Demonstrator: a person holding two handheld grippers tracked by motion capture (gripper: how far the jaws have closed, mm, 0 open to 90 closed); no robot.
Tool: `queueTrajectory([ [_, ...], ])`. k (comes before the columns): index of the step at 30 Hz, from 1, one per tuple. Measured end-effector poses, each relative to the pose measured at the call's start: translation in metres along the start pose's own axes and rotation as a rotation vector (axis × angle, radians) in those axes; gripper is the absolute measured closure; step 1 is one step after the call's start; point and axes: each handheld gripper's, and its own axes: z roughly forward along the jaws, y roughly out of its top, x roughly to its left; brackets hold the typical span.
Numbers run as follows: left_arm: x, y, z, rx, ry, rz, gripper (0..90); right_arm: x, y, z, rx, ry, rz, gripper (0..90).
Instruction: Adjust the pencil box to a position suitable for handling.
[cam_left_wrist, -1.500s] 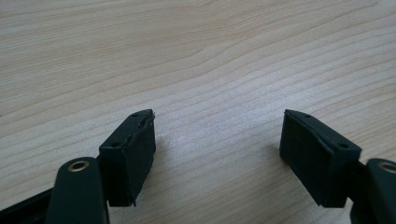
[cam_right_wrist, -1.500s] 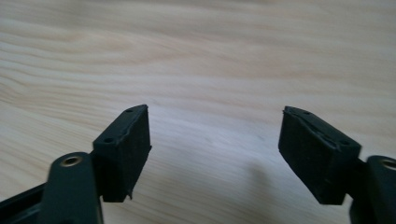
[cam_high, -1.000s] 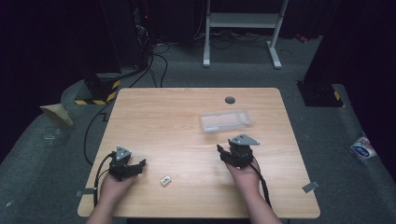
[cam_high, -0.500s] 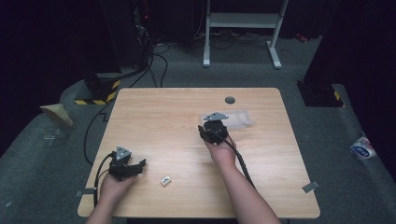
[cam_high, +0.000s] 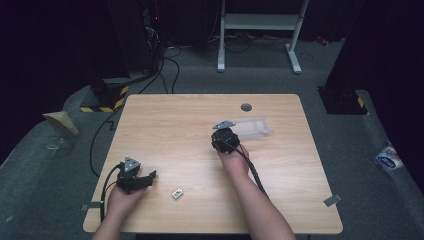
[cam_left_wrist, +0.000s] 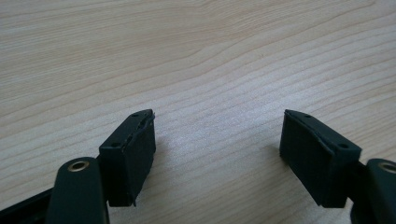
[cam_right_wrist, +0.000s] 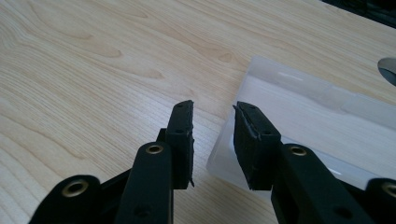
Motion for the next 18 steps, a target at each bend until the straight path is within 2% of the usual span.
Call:
queueTrajectory([
  [18, 0.000, 0.000, 0.000, 0.000, -0.001, 0.001, 26.9, -0.006, -0.014, -0.012, -0.020, 0.017, 0.002, 68.9],
])
